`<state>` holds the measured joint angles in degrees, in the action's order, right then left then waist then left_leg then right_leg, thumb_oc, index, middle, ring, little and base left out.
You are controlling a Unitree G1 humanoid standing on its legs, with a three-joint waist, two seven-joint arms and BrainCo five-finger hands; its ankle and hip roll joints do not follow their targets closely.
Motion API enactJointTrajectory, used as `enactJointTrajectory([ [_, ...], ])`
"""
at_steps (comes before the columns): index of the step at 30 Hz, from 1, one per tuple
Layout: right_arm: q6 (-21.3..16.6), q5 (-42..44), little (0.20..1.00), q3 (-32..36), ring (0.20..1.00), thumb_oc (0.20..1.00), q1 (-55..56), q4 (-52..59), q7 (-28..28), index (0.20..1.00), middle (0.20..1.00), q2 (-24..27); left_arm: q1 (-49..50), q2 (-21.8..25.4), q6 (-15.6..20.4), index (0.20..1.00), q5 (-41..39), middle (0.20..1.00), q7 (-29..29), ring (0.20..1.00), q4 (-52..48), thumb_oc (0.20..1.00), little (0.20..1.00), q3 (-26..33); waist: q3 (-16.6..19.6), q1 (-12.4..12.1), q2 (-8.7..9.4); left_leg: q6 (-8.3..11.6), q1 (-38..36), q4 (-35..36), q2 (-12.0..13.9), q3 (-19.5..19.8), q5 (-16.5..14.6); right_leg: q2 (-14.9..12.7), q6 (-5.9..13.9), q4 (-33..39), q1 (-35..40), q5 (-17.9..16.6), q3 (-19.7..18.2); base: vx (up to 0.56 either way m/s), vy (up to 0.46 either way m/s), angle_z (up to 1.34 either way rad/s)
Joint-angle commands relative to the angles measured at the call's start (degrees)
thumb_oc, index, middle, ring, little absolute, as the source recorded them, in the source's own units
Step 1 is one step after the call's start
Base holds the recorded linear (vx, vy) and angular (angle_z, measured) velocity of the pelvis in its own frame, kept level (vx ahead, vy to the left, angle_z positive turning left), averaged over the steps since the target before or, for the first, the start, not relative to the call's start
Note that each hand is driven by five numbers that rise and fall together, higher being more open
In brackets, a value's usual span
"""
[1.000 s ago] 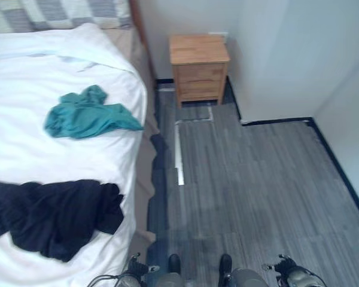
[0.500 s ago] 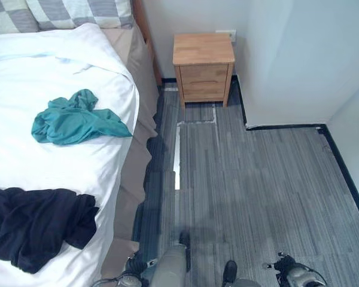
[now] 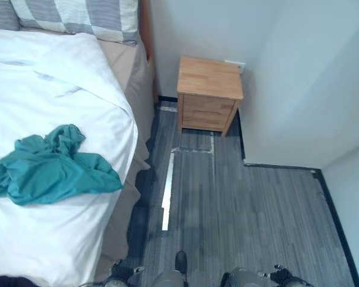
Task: Tidy up the quilt and then pick up the clothes from the bed and put them into the laundry hamper.
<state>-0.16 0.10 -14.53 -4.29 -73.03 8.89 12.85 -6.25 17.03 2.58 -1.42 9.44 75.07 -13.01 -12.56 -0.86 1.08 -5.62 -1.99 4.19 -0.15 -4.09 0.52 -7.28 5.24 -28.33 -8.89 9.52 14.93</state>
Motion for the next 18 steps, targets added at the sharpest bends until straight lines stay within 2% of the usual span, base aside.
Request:
enactJointTrajectory([
  [1,1.0,-0.6,1.000,-2.1,1.000,1.000,-2.0,0.0,-0.3,1.000,1.000,-0.8,-2.3,1.0,0.8,1.000,1.9,1.000,1.3,1.000,-1.7,1.000,1.000,-1.3,-2.2,1.6,2.13,7.74,-6.4,0.4,3.5,6.6,-7.0,-3.8,5.72,26.8,-0.9,-11.3,-9.9,0.71,-0.347,1.28],
  [2,1.0,-0.6,1.000,-2.1,1.000,1.000,-2.0,0.0,-0.3,1.000,1.000,-0.8,-2.3,1.0,0.8,1.000,1.9,1.000,1.3,1.000,-1.7,1.000,1.000,-1.3,-2.2,1.7,2.18,7.74,-6.4,0.4,3.5,6.6,-6.9,-3.9,5.72,26.9,-0.9,-11.5,-9.8,0.49,-0.210,1.72],
  [3,1.1,-1.1,1.000,-2.3,1.000,1.000,-1.8,0.1,-0.5,1.000,1.000,-0.3,-2.7,1.2,1.1,1.000,2.2,1.000,1.4,1.000,-2.2,1.000,1.000,-1.2,-2.2,2.6,2.26,8.30,-7.8,0.2,4.4,7.7,-8.4,-3.9,6.61,28.6,-2.4,-13.1,-13.2,0.49,-0.238,1.75],
  [4,2.4,-3.0,1.000,-2.5,1.000,1.000,-0.9,-1.4,-0.8,1.000,1.000,0.1,-2.1,1.0,1.0,1.000,2.9,1.000,1.6,1.000,-2.0,1.000,1.000,-1.4,-2.0,3.1,2.86,8.77,-8.7,-2.6,5.0,9.1,-11.4,-3.2,6.40,25.8,-4.1,-12.6,-15.9,0.50,-0.240,1.53],
  [5,2.4,-3.0,1.000,-2.5,1.000,1.000,-0.9,-1.4,-0.8,1.000,1.000,0.1,-2.0,0.9,1.0,1.000,2.9,1.000,1.6,1.000,-2.0,1.000,1.000,-1.4,-2.0,3.0,2.67,8.81,-8.7,-2.8,5.1,9.0,-11.7,-3.0,6.36,25.3,-4.3,-12.3,-16.0,0.39,-0.190,1.13],
  [6,1.8,-2.9,1.000,-3.0,1.000,1.000,-1.8,-1.0,-0.7,1.000,1.000,0.6,-1.9,0.5,1.3,1.000,2.5,1.000,1.6,1.000,-2.5,1.000,1.000,-1.3,-1.6,2.6,2.77,9.18,-7.5,-6.7,5.4,9.5,-11.0,-2.7,5.85,24.2,-3.5,-11.9,-15.0,0.26,-0.161,1.12],
  [7,1.3,-2.9,1.000,-3.6,1.000,1.000,-2.5,-0.7,-0.4,1.000,1.000,0.7,-1.6,0.4,1.1,1.000,1.9,1.000,1.7,1.000,-2.5,1.000,1.000,-1.2,-2.1,2.5,2.67,9.48,-5.0,-13.6,5.1,10.4,-9.4,-1.7,4.36,23.2,-2.1,-11.4,-14.7,0.33,-0.241,0.96],
  [8,1.2,-2.3,1.000,-3.7,1.000,1.000,-3.0,-0.3,-0.3,1.000,1.000,0.9,-1.4,0.3,1.0,1.000,1.2,1.000,1.5,1.000,-2.7,1.000,1.000,-1.0,-3.0,2.0,3.13,9.81,-0.9,-21.5,4.6,10.2,-7.6,-1.8,3.20,22.6,-1.0,-10.7,-14.0,0.30,-0.402,0.77],
  [9,0.8,-1.7,1.000,-4.7,1.000,1.000,-4.8,0.8,0.8,1.000,1.000,1.9,-1.5,0.5,0.9,1.000,0.6,1.000,2.2,1.000,-3.1,1.000,1.000,-1.1,-4.9,0.5,4.49,9.49,7.4,-31.5,5.7,6.0,-4.7,-2.8,1.09,23.1,1.7,-9.0,-10.9,0.26,-0.380,0.53],
  [10,0.9,-1.6,1.000,-5.2,1.000,1.000,-5.6,1.1,1.0,1.000,1.000,2.3,-1.6,0.4,0.8,1.000,0.6,1.000,2.3,1.000,-3.3,1.000,1.000,-1.2,-5.1,-0.3,4.16,9.01,9.2,-29.8,6.9,2.5,-5.9,-2.5,0.79,23.7,3.7,-7.7,-8.4,0.32,-0.366,0.84],
  [11,1.0,-2.2,1.000,-5.7,1.000,1.000,-5.7,1.3,0.9,1.000,1.000,2.6,-1.0,0.5,0.7,1.000,0.7,1.000,2.2,1.000,-3.2,1.000,1.000,-0.7,-4.7,-1.1,4.27,7.85,9.8,-26.3,6.2,-0.5,-8.1,-2.6,0.65,24.5,5.4,-6.8,-6.5,0.22,-0.144,0.89],
  [12,1.0,-2.2,1.000,-5.8,1.000,1.000,-5.8,1.3,0.9,1.000,1.000,2.6,-1.0,0.5,0.7,1.000,0.7,1.000,2.2,1.000,-3.2,1.000,1.000,-0.7,-4.6,-1.0,4.44,7.79,9.9,-26.0,6.0,-0.6,-7.8,-2.8,0.68,24.6,5.3,-6.9,-6.5,0.29,-0.117,0.95],
  [13,0.6,-2.4,1.000,-5.9,1.000,1.000,-6.3,1.9,1.2,1.000,1.000,3.3,-0.4,0.7,0.6,1.000,1.3,1.000,1.9,1.000,-3.1,1.000,1.000,-0.5,-3.8,-1.9,3.59,7.11,11.4,-20.8,4.3,-4.4,-6.5,-2.1,0.70,25.1,6.8,-6.1,-4.4,0.23,-0.082,0.52],
  [14,0.4,-2.3,1.000,-5.7,1.000,1.000,-6.7,2.4,1.4,1.000,1.000,3.6,0.0,0.7,0.5,1.000,1.6,1.000,1.8,1.000,-2.8,1.000,1.000,-0.3,-3.4,-1.8,3.11,7.14,12.1,-18.6,4.6,-8.4,-5.0,-1.7,0.71,25.4,7.6,-5.5,-2.7,0.24,-0.083,0.62],
  [15,0.4,-2.3,1.000,-5.7,1.000,1.000,-6.7,2.4,1.4,1.000,1.000,3.6,0.0,0.7,0.5,1.000,1.6,1.000,1.8,1.000,-2.9,1.000,1.000,-0.3,-3.4,-1.7,3.16,7.13,12.0,-18.3,4.5,-8.4,-4.9,-1.8,0.74,25.5,7.6,-5.5,-2.7,0.15,-0.073,0.60],
  [16,0.2,-2.2,1.000,-5.4,1.000,1.000,-7.2,2.9,1.8,1.000,1.000,3.9,0.1,0.8,0.2,1.000,2.1,1.000,1.6,1.000,-2.6,1.000,1.000,-0.3,-3.2,-1.4,2.68,7.60,12.3,-17.4,5.9,-15.3,-3.5,-1.4,0.82,26.0,9.1,-4.5,-0.3,0.25,-0.009,0.88],
  [17,0.3,-2.6,1.000,-5.6,1.000,1.000,-7.6,3.4,2.6,1.000,1.000,4.0,0.5,0.7,0.0,1.000,2.8,1.000,1.4,1.000,-2.7,1.000,1.000,0.0,-2.3,-0.9,2.26,7.65,10.8,-14.8,7.6,-21.9,-3.8,-1.4,1.64,26.1,11.3,-3.0,2.9,0.32,0.016,0.80],
  [18,0.2,-2.9,1.000,-5.6,1.000,1.000,-8.1,3.8,2.6,1.000,1.000,3.7,1.0,0.8,-0.2,1.000,3.0,1.000,1.2,1.000,-2.4,1.000,1.000,0.6,-1.7,-1.0,2.09,7.19,9.2,-13.0,6.8,-22.0,-4.2,-1.3,1.71,24.6,11.3,-2.9,4.2,0.26,0.061,0.93],
])
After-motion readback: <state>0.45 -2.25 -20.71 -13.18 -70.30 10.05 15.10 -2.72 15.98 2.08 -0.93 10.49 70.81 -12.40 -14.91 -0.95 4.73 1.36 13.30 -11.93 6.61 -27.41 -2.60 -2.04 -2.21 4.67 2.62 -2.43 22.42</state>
